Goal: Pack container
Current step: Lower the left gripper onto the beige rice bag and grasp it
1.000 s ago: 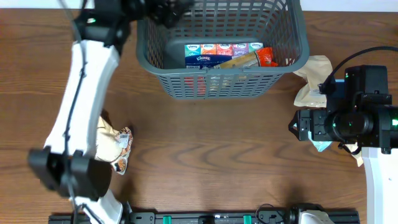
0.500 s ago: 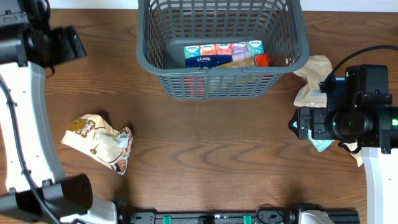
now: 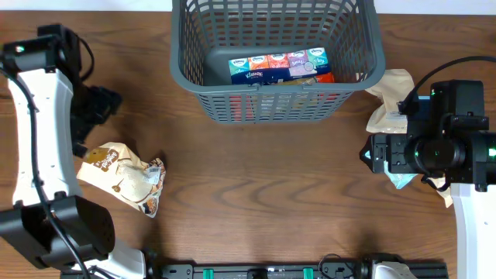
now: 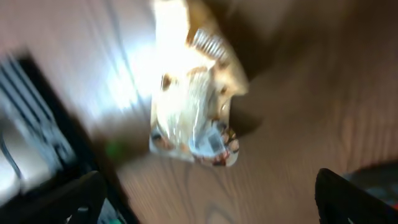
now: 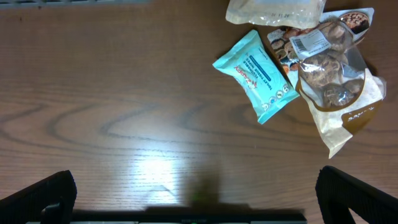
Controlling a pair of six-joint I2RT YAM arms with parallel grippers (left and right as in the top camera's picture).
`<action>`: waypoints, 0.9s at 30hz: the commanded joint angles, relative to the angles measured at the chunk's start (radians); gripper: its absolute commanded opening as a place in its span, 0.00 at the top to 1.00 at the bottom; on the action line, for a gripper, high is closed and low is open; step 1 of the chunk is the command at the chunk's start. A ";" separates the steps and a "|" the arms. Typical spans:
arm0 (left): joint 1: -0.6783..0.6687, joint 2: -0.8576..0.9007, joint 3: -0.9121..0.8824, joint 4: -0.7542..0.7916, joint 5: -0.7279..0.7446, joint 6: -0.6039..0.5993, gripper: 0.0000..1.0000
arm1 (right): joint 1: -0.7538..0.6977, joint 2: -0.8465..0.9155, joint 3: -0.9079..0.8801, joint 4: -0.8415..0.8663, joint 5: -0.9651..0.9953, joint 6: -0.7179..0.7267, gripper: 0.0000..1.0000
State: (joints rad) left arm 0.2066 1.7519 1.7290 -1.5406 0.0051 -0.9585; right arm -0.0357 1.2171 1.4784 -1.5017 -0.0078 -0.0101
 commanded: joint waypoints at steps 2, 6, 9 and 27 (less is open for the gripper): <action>-0.006 -0.007 -0.134 -0.006 0.092 -0.335 0.01 | -0.011 0.001 0.014 0.003 -0.005 0.016 0.01; -0.037 -0.007 -0.287 0.050 0.089 -0.520 0.01 | -0.011 0.001 0.014 0.010 -0.005 0.016 0.01; -0.073 -0.007 -0.387 0.206 0.089 -0.496 0.01 | -0.011 0.001 0.014 0.014 -0.004 0.016 0.01; -0.187 -0.007 -0.625 0.533 -0.133 -0.194 0.05 | -0.011 0.005 0.014 0.006 -0.004 0.009 0.01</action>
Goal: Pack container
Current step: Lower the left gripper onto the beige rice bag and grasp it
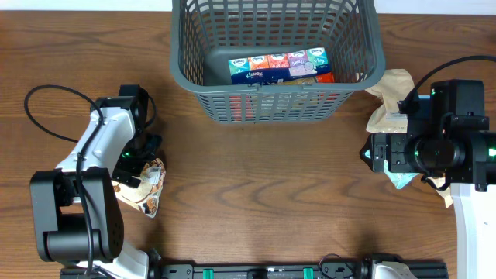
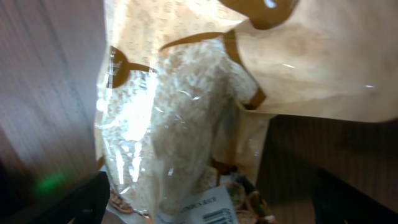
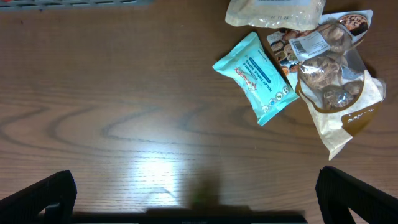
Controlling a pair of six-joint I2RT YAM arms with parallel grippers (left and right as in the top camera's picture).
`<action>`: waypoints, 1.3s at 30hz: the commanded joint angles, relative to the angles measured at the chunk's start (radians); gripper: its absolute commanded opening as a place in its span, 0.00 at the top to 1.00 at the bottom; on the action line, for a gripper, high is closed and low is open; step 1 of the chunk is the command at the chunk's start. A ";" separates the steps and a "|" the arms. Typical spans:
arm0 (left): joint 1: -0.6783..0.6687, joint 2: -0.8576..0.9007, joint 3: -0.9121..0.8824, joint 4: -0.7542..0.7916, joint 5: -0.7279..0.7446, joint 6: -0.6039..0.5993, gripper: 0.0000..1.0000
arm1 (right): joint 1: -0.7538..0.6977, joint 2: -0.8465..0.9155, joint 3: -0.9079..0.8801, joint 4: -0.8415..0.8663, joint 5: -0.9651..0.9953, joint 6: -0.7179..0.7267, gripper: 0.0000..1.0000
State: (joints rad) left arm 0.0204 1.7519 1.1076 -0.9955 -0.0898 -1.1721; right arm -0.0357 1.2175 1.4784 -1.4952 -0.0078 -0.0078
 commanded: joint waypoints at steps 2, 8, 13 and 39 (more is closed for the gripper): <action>0.000 -0.007 -0.005 -0.012 -0.039 0.020 0.05 | -0.011 0.008 0.014 -0.005 -0.004 0.006 0.01; 0.000 -0.007 -0.010 0.034 -0.043 0.020 0.05 | -0.011 0.013 0.013 -0.009 -0.004 0.006 0.01; 0.000 -0.007 -0.063 0.103 -0.043 0.019 0.05 | -0.011 0.013 0.013 -0.013 -0.004 0.007 0.01; 0.001 -0.007 -0.228 0.362 -0.114 0.162 0.94 | -0.011 0.013 0.013 -0.045 -0.004 0.007 0.01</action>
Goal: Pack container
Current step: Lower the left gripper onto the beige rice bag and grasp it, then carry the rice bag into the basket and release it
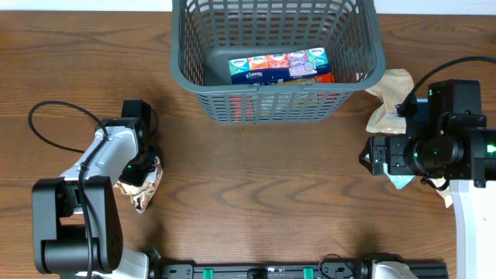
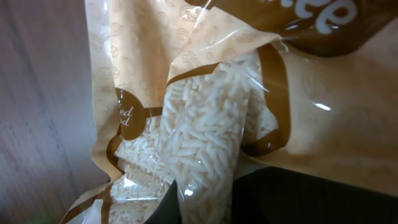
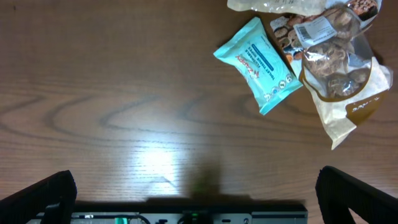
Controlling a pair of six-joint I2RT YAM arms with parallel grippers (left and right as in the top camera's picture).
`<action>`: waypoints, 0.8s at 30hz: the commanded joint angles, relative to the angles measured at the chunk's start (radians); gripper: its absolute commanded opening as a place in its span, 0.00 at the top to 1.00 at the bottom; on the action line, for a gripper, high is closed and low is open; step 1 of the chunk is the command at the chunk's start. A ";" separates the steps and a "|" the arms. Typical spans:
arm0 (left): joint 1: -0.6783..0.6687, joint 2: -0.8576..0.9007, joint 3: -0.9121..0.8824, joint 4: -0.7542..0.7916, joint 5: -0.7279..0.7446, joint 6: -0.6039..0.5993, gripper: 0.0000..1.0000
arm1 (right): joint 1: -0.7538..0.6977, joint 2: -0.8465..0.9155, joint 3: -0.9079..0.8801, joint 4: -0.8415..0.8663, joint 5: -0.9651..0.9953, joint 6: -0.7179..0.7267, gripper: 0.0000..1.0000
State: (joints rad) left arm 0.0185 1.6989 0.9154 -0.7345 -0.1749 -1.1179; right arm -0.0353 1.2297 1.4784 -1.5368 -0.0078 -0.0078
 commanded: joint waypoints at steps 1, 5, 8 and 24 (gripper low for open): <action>0.004 0.046 -0.034 0.150 -0.034 0.152 0.94 | -0.012 0.001 0.013 -0.003 -0.004 0.007 0.01; 0.023 0.040 0.015 0.347 -0.037 0.264 0.94 | -0.012 0.001 0.013 0.000 -0.004 0.008 0.01; 0.046 0.030 0.103 0.440 -0.036 0.372 0.94 | -0.012 0.001 0.013 0.000 -0.004 0.008 0.01; 0.049 -0.125 0.645 0.757 0.195 0.972 0.94 | -0.012 0.002 0.013 0.002 -0.004 0.080 0.01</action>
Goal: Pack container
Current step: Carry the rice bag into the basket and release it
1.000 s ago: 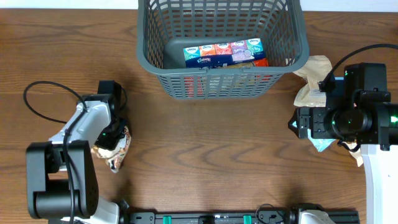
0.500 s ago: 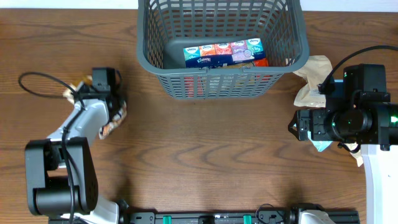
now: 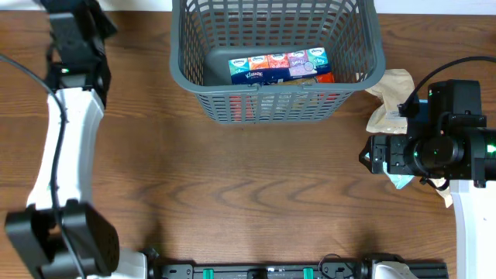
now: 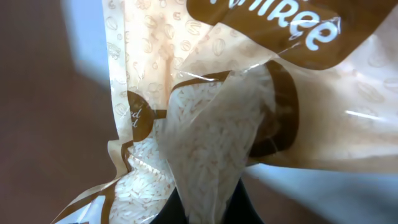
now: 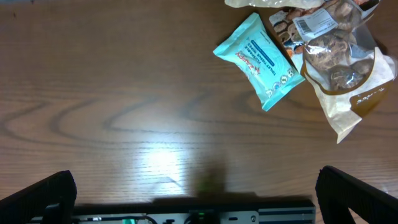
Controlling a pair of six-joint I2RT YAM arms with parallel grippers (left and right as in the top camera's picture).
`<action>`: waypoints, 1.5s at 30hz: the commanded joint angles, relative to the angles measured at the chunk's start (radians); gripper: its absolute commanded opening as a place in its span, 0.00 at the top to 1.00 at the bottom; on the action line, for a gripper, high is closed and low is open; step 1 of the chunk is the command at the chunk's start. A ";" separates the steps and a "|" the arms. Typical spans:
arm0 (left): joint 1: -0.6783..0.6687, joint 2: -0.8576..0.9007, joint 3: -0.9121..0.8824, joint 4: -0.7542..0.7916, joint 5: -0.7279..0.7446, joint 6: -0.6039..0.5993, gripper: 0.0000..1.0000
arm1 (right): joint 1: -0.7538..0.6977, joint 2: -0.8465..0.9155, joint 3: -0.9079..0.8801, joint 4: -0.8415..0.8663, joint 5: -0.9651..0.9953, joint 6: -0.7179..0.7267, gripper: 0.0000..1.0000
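A tan and brown bag of rice (image 4: 205,118) fills the left wrist view, pinched at its lower fold by my left gripper (image 4: 208,213), which is shut on it. In the overhead view the left arm (image 3: 74,46) is raised at the far left, and the bag itself is hidden there. The grey basket (image 3: 275,105) stands at the back centre with a row of tissue packs (image 3: 279,66) inside. My right gripper (image 5: 199,199) hangs wide open over bare wood at the right, holding nothing.
Beyond the right gripper lie a teal wipes pack (image 5: 261,61), a bag of dried mushrooms (image 5: 339,74) and a clear bag (image 5: 267,5). From overhead these bags (image 3: 387,101) sit right of the basket. The wooden table (image 3: 232,186) spreads between the arms.
My left gripper, shut on the rice bag low at the front left, is now high at the far left with the bag lifted off the table. The right arm stayed put.
The rice bag lay at the front left with my left arm raised beside it. Then the left gripper was down over the bag, later shut on it. Now the bag is off the table in that gripper. My right gripper stayed open at the right throughout.
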State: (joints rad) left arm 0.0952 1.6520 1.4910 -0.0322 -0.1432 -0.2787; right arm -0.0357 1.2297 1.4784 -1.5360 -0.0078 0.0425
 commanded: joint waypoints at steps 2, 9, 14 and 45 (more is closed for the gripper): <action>-0.050 -0.106 0.073 0.125 0.260 0.132 0.94 | -0.011 0.002 0.013 0.001 -0.004 0.040 0.01; -0.159 -0.135 0.073 0.272 0.623 0.109 0.94 | -0.011 0.002 0.013 -0.006 -0.005 0.059 0.01; -0.251 -0.079 0.073 0.270 0.842 0.110 0.94 | -0.011 0.002 0.013 -0.014 -0.008 0.066 0.01; -0.298 0.111 0.073 0.040 1.001 0.109 0.01 | -0.011 0.002 0.013 0.057 -0.008 0.063 0.01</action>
State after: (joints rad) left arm -0.2058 1.8404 1.5383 0.0273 1.0058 -0.1890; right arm -0.0353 1.2297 1.4784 -1.5150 -0.0086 0.0959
